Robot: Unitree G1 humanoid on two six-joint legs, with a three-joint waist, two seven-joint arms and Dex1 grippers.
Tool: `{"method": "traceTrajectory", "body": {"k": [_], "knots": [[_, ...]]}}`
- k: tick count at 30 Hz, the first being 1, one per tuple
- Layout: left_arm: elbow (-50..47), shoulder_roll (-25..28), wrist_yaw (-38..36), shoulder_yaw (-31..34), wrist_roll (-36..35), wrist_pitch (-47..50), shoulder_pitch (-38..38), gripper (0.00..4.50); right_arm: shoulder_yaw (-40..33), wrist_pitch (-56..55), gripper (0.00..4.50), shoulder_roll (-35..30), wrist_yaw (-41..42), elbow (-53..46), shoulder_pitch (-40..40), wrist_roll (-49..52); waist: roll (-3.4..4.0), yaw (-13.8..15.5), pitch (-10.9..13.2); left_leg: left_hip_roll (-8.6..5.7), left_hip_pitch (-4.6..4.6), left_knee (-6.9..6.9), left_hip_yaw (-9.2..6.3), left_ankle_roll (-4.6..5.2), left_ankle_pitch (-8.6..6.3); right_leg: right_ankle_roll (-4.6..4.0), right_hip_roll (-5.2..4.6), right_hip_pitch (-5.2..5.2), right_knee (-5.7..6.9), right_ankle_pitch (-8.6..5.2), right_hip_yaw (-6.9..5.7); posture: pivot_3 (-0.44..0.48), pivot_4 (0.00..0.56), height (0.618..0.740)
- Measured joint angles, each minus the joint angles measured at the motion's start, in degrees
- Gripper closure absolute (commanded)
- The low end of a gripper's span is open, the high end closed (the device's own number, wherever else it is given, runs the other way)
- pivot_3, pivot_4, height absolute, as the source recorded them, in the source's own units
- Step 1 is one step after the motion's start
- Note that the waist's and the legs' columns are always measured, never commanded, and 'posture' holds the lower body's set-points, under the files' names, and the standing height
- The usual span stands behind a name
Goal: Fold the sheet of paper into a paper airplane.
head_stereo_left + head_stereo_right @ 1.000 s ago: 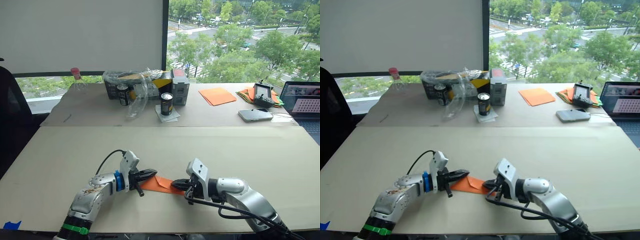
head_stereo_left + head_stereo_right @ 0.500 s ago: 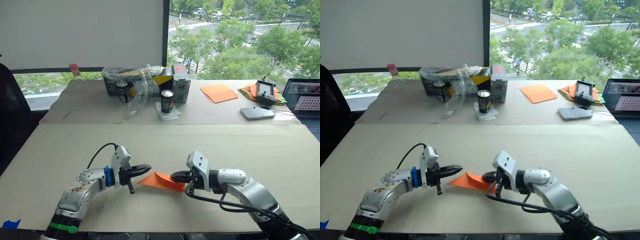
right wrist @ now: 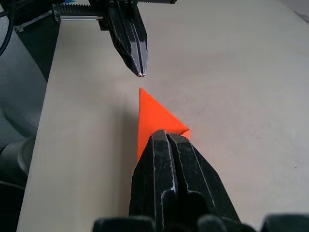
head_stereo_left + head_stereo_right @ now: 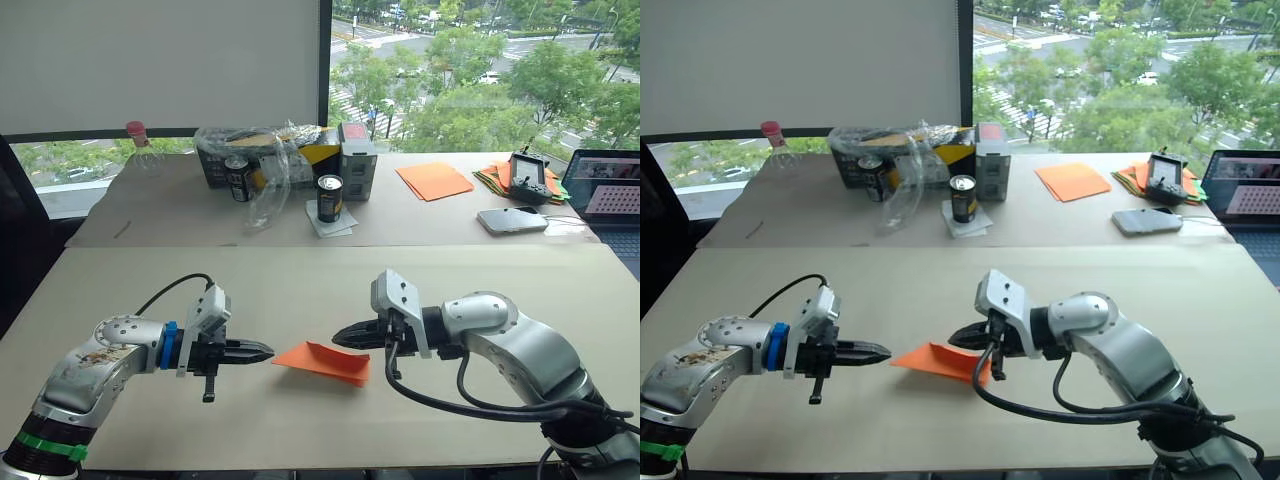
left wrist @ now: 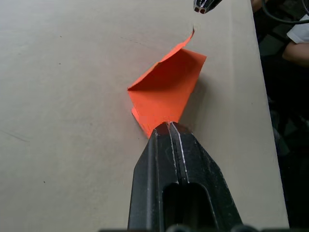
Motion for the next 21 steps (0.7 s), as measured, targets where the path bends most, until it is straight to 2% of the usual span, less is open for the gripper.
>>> {"method": "traceTrajectory", "body": {"k": [5,9,14,21], "knots": [[-5.0,1.2,0.7,1.7,-6.3,6.8,2.2,4.5,3.1,0.2,4.48,-0.2,0.2,1.2,0.7,-1.0,-0.01,0.0,0.2,0.02,0.02,0.05,0.0,-0.05,0.1,-0.11,0.02,0.02,0.05,0.1,-0.05,0.0,0.15,0.67],[-6.9,1.8,2.1,2.1,-6.8,8.0,3.3,4.5,6.2,-2.5,4.48,-0.6,-1.0,6.4,0.5,-6.5,-0.01,-0.1,0.2,0.05,0.06,0.04,0.05,-0.09,0.2,-0.2,0.03,0.0,0.1,0.19,-0.05,0.0,0.15,0.67],[-8.6,1.4,5.0,2.6,-7.7,8.2,4.6,4.5,6.0,-5.7,4.48,1.0,-2.2,11.4,-0.8,-9.7,-0.02,-0.1,0.2,0.09,0.05,0.04,0.05,-0.14,0.23,-0.23,0.06,-0.04,0.17,0.21,-0.04,0.0,0.15,0.67],[-11.8,-0.7,8.4,2.0,-11.1,11.0,5.4,4.5,3.7,-7.1,4.48,1.0,-2.2,12.2,-1.4,-10.3,-0.03,0.0,0.2,0.07,0.05,0.07,0.05,-0.13,0.23,-0.24,0.06,-0.02,0.17,0.21,-0.04,0.0,0.15,0.67]]}}
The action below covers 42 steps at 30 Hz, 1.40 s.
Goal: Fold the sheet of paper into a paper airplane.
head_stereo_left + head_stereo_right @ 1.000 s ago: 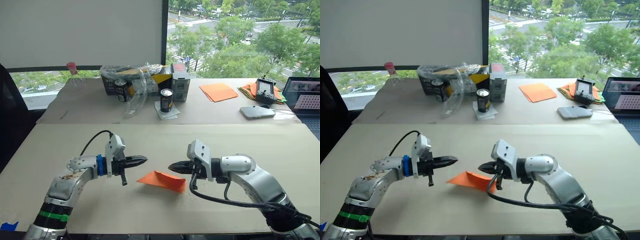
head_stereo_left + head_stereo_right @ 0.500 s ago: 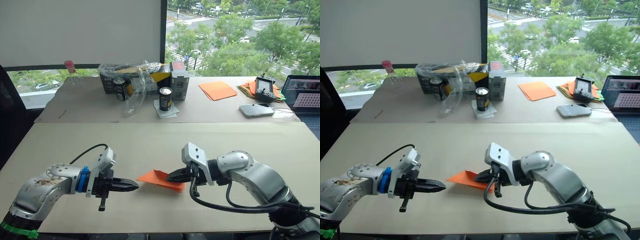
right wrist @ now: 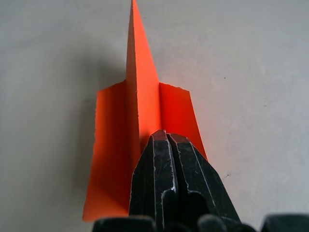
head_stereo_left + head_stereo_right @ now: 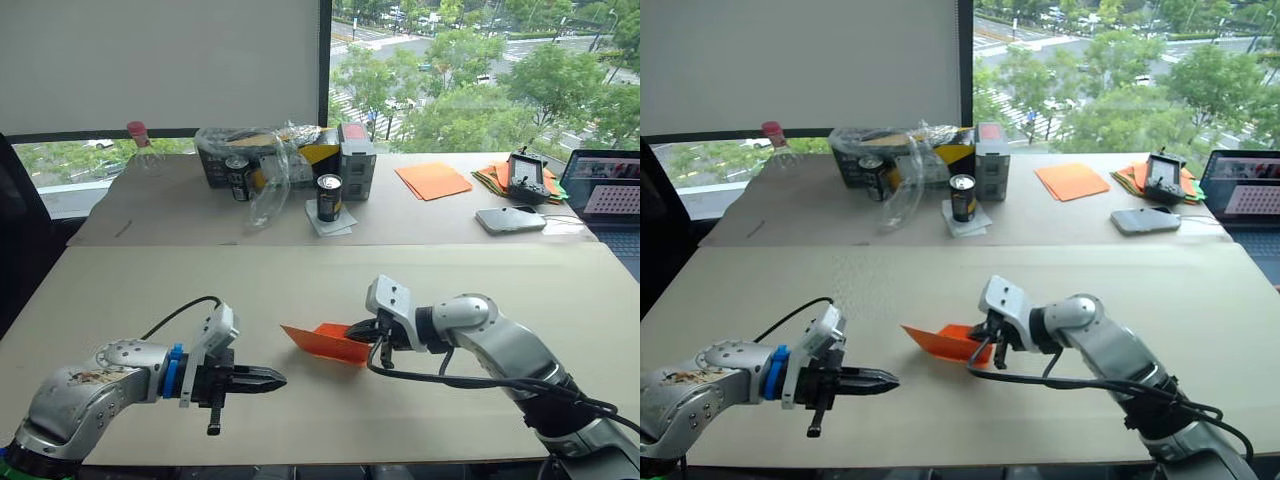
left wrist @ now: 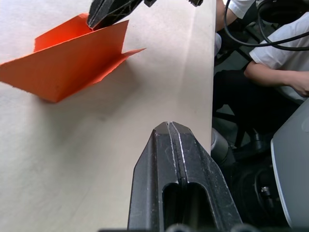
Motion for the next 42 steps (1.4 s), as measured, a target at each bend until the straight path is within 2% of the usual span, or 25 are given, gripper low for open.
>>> {"method": "traceTrajectory", "body": {"k": [7,8,11,14,17,24,38,42], "knots": [[0.1,-0.1,0.8,-0.2,0.0,0.8,-1.4,4.5,-4.0,4.3,4.48,-0.3,0.7,-2.9,-1.8,3.7,0.0,-0.1,0.0,0.0,0.0,-0.01,0.01,-0.03,0.02,-0.01,0.01,-0.02,0.06,0.0,0.01,0.0,0.15,0.67],[0.4,-0.1,0.7,-0.3,0.0,0.8,-1.6,4.5,-5.1,5.7,3.9,-0.3,0.8,-3.8,-2.5,4.9,0.0,-0.1,0.0,0.0,0.0,-0.01,0.01,-0.03,0.02,-0.01,0.01,-0.03,0.06,0.0,0.01,0.0,0.15,0.67],[1.5,0.1,0.2,-0.6,0.6,0.6,-2.3,4.5,-5.1,8.6,2.93,-1.0,1.6,-6.6,-4.9,7.0,0.0,0.0,0.0,0.01,0.0,-0.01,0.0,-0.03,0.02,-0.01,0.02,-0.02,0.06,0.0,-0.01,0.0,0.15,0.67],[3.8,0.4,-0.1,-2.1,3.0,-1.0,-4.1,4.5,-0.2,8.7,1.9,-2.5,2.7,-7.2,-6.9,4.8,0.0,0.0,0.0,-0.01,0.01,0.05,0.01,-0.03,0.02,-0.02,0.01,-0.01,0.07,0.01,-0.02,0.0,0.15,0.67],[6.7,0.1,0.5,-3.3,6.1,-3.1,-6.6,4.5,4.1,8.6,1.9,-0.9,2.3,-5.3,-9.2,1.7,0.0,0.0,0.0,-0.01,0.0,0.07,0.01,-0.04,0.06,-0.06,0.01,-0.01,0.1,0.04,-0.02,0.0,0.15,0.67],[8.2,-0.2,1.2,-4.4,10.0,-5.6,-7.4,4.5,7.7,6.1,1.9,1.5,0.2,-2.6,-10.5,-4.0,0.0,-0.1,0.0,-0.02,-0.05,0.06,0.02,-0.13,0.11,-0.05,0.0,-0.08,0.11,0.04,-0.01,0.0,0.15,0.67],[8.7,-2.6,1.9,-5.5,12.6,-7.1,-7.7,4.5,10.8,10.7,1.9,4.4,-1.9,-2.3,-8.9,-5.5,0.0,-0.1,0.0,-0.03,-0.04,0.29,0.0,-0.08,0.09,-0.05,0.0,-0.09,0.4,0.04,-0.02,0.0,0.15,0.67],[8.8,-2.6,1.8,-5.5,12.8,-7.2,-7.7,4.5,10.8,12.3,3.01,4.4,-2.0,-2.1,-8.9,-5.7,0.0,-0.1,0.0,-0.03,-0.03,0.33,0.0,-0.08,0.08,-0.05,0.0,-0.1,0.47,0.03,-0.02,0.0,0.15,0.67]]}}
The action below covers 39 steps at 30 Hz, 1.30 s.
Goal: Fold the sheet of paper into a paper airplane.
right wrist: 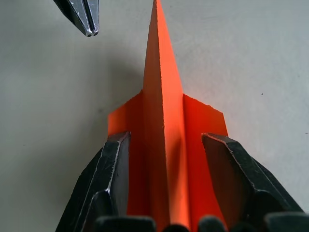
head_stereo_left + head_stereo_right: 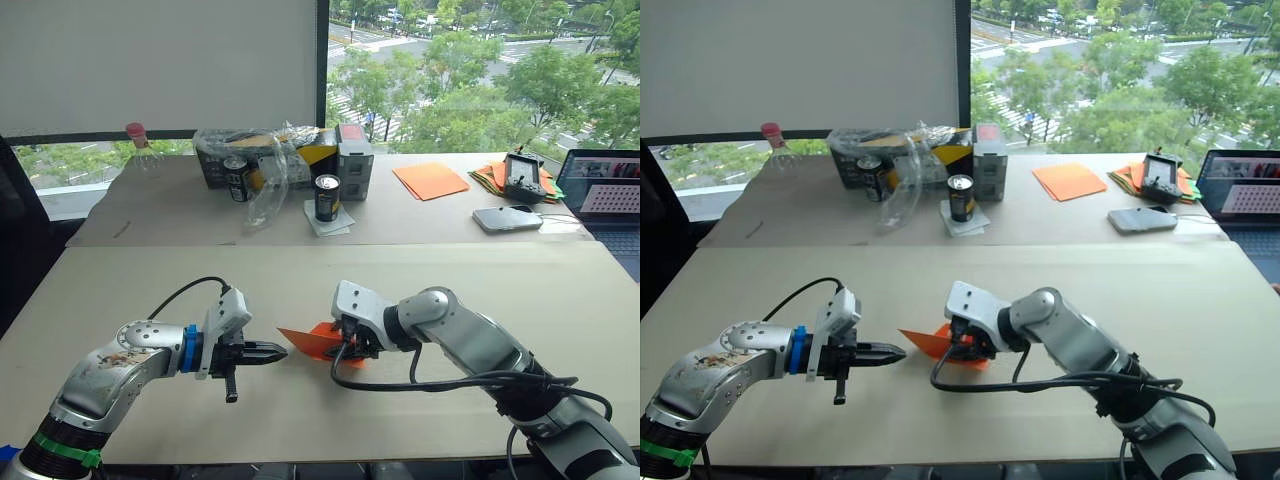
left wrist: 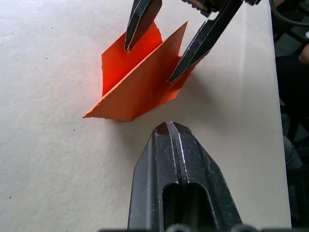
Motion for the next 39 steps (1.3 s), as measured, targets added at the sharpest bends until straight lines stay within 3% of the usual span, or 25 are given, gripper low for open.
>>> {"method": "traceTrajectory", "body": {"k": [4,5,9,12,16,21,27,31,39], "knots": [[0.6,-1.4,0.2,0.4,0.9,-2.4,0.0,4.5,0.0,0.0,4.39,0.0,0.0,0.0,0.0,-0.1,0.0,0.0,0.0,0.0,-0.01,0.05,0.0,0.0,0.0,0.0,0.0,0.0,0.03,0.0,0.0,0.0,0.15,0.67],[1.1,-1.8,0.3,1.1,0.9,-3.2,0.0,4.5,0.0,-0.1,4.45,0.0,-0.1,0.0,0.0,-0.1,0.0,0.0,0.0,0.0,-0.01,0.06,0.0,0.0,0.0,0.0,0.0,0.0,0.04,0.0,0.0,0.0,0.15,0.67],[1.2,-2.2,0.3,2.9,0.9,-5.0,-0.1,4.5,-1.5,-1.2,4.45,-0.3,-0.4,-0.1,1.0,0.1,0.0,0.1,0.0,0.0,-0.01,0.07,0.0,0.0,0.0,0.0,-0.01,0.0,0.05,0.0,0.0,0.0,0.15,0.67],[1.8,-3.3,0.6,4.2,0.9,-6.5,-0.3,4.5,-6.7,-3.7,4.45,-0.5,-1.1,0.6,2.2,1.1,0.0,0.1,0.0,-0.02,-0.02,0.12,0.0,0.01,0.0,0.0,-0.02,0.01,0.05,0.0,0.0,0.0,0.15,0.67],[2.6,-6.4,1.7,5.5,0.9,-8.8,-1.0,4.5,-14.2,-6.1,4.45,-5.7,-1.1,5.4,2.7,1.4,0.0,0.6,0.0,-0.08,-0.1,0.34,-0.01,0.1,-0.06,0.01,-0.03,0.04,0.11,0.0,-0.01,0.0,0.15,0.67],[2.7,-10.6,3.1,5.3,0.8,-9.9,-1.7,4.5,-22.7,-8.9,4.45,-10.6,-3.0,20.7,0.7,0.3,-0.02,0.6,0.0,-0.09,-0.11,0.42,0.11,0.14,-0.09,0.03,-0.06,0.01,0.18,0.01,0.03,0.0,0.15,0.67],[3.3,-13.1,4.3,3.8,1.1,-10.1,-3.3,4.5,-31.6,-14.3,4.45,-7.4,-19.0,44.8,-10.4,-4.0,-0.02,-0.3,0.0,-0.02,-0.13,0.42,0.35,0.11,-0.07,0.03,-0.03,-0.13,0.39,0.01,0.23,0.0,0.15,0.67],[4.3,-14.4,5.2,3.0,2.0,-11.1,-3.3,4.5,-32.8,-19.5,4.45,-5.9,-24.8,59.1,-15.8,-6.5,-0.02,-0.2,0.0,-0.03,-0.19,0.46,0.38,0.14,-0.08,0.03,-0.03,-0.15,0.38,0.01,0.23,0.0,0.15,0.67],[4.3,-14.4,6.6,3.0,2.3,-11.1,-1.9,4.5,-32.3,-27.6,4.45,-6.0,-24.7,79.3,-20.8,-9.8,0.0,-0.2,0.0,-0.07,-0.26,0.55,0.42,0.21,-0.12,0.03,-0.06,-0.16,0.4,0.0,0.25,0.0,0.15,0.67]]}}
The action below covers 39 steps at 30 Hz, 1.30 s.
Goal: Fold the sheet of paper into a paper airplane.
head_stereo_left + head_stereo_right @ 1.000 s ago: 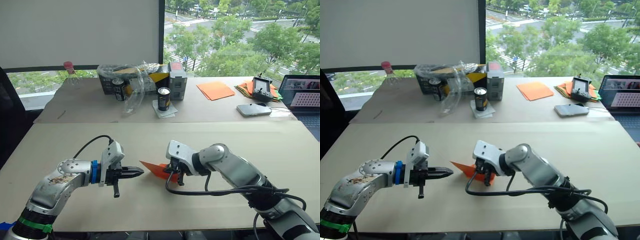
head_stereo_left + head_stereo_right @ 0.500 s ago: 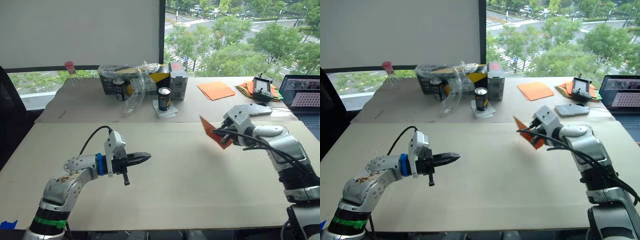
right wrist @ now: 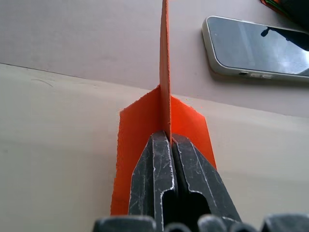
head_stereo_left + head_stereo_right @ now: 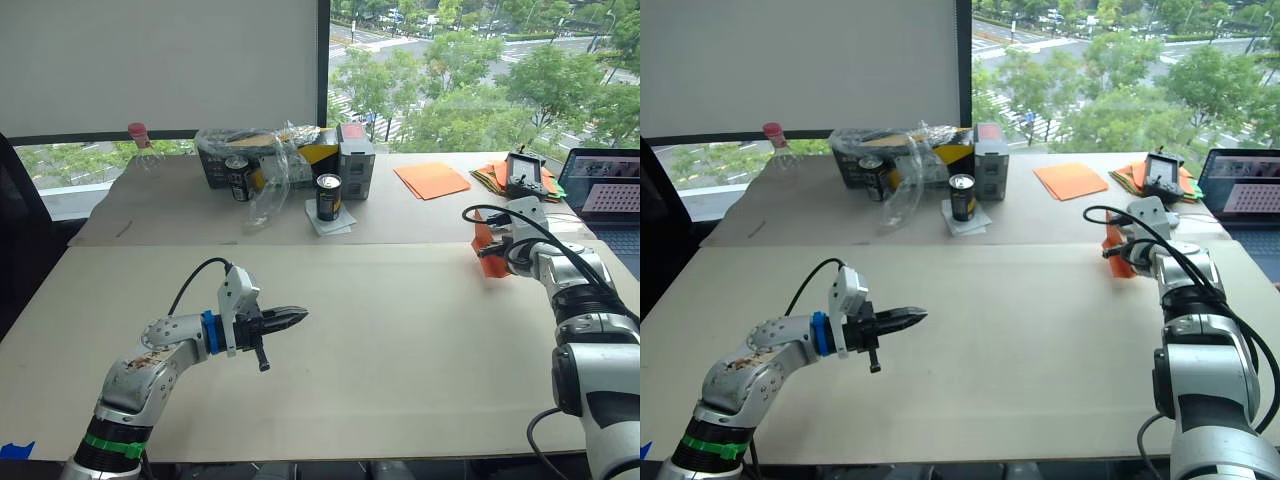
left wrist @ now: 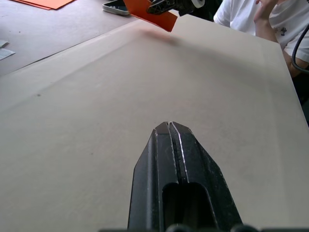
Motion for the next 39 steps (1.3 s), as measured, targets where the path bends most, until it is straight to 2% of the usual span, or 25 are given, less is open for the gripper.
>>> {"method": "traceTrajectory", "body": {"k": [4,12,15,17,22,26,27,29,31,35,39], "knots": [[-0.3,0.4,0.4,0.2,0.0,0.0,0.9,4.5,-1.1,-0.1,4.45,0.0,0.9,3.1,-0.9,0.3,0.0,-0.1,0.0,0.0,0.01,0.0,0.0,0.0,0.0,0.0,0.0,0.0,0.02,0.0,0.01,0.0,0.15,0.67],[-0.7,0.6,0.4,0.2,-0.1,0.0,1.0,4.5,-1.7,0.1,1.88,-0.3,3.6,3.8,-1.1,0.3,0.0,-0.2,0.0,0.01,0.0,0.01,0.0,0.0,0.0,0.0,0.01,0.0,0.03,0.0,0.0,0.0,0.15,0.67],[-0.5,0.6,0.9,0.3,-0.6,0.8,0.1,4.5,-1.3,0.3,0.81,-1.6,5.0,0.7,-0.7,-0.3,0.04,-0.2,0.0,0.0,-0.02,0.02,0.0,0.0,0.0,0.01,0.0,-0.03,0.04,0.0,0.01,0.0,0.15,0.67],[-0.2,0.8,1.2,0.8,-0.9,1.8,-0.8,4.5,-0.8,1.7,0.13,-3.1,6.4,-4.8,-0.4,-0.6,0.05,-0.2,0.0,0.0,-0.02,0.03,-0.01,0.0,0.0,0.01,0.0,-0.03,0.04,0.0,0.0,0.0,0.15,0.67],[1.1,1.6,1.1,1.6,-1.3,2.1,-1.2,4.5,-4.0,9.2,0.06,-4.7,11.1,-23.6,2.5,4.0,0.06,-0.3,0.0,0.03,-0.02,0.02,-0.04,0.0,-0.01,0.03,0.02,-0.04,0.05,-0.01,-0.02,0.0,0.15,0.67],[2.2,2.2,1.6,2.5,-1.3,2.6,-1.6,4.5,-8.2,15.0,0.06,-4.6,17.0,-43.1,10.3,13.0,0.06,0.2,0.0,0.03,-0.03,0.03,-0.09,0.02,-0.01,0.03,0.02,-0.03,0.04,-0.02,-0.05,0.0,0.15,0.67],[2.3,2.2,2.0,2.7,-1.2,2.6,-1.7,4.5,-9.2,16.0,0.06,-4.5,18.4,-47.6,12.6,15.4,0.06,0.2,0.0,0.03,-0.02,0.02,-0.12,0.03,-0.02,0.03,0.02,-0.01,0.02,-0.02,-0.06,0.0,0.15,0.67],[2.4,2.4,3.0,3.4,-0.9,2.6,-1.5,4.5,-10.8,17.5,0.06,-4.5,23.1,-61.2,21.9,21.9,0.05,0.6,0.0,0.04,0.03,0.03,-0.25,0.05,-0.04,0.09,0.02,0.11,-0.02,-0.05,-0.16,0.0,0.15,0.67],[2.5,2.6,4.0,4.2,-0.3,2.2,-1.1,4.5,-11.0,17.7,0.06,-3.5,24.9,-70.4,30.3,25.5,0.05,0.8,0.0,0.02,0.02,0.03,-0.25,0.06,-0.04,0.1,0.0,0.12,-0.04,-0.05,-0.14,0.0,0.15,0.67],[2.2,2.6,5.8,5.0,0.8,1.6,-0.3,4.5,-11.0,17.1,0.06,-0.7,23.9,-80.6,41.4,27.8,0.06,1.0,0.0,-0.05,0.12,0.06,-0.21,0.04,-0.03,0.11,-0.05,0.17,0.0,-0.04,-0.03,0.0,0.15,0.67],[2.5,2.4,5.9,4.6,1.7,0.4,3.7,4.5,-6.9,9.2,0.06,-0.1,23.5,-84.0,51.7,23.2,0.06,0.9,0.0,-0.02,0.17,0.06,-0.2,0.04,-0.03,0.12,-0.03,0.16,0.01,-0.04,-0.03,0.0,0.15,0.67]]}}
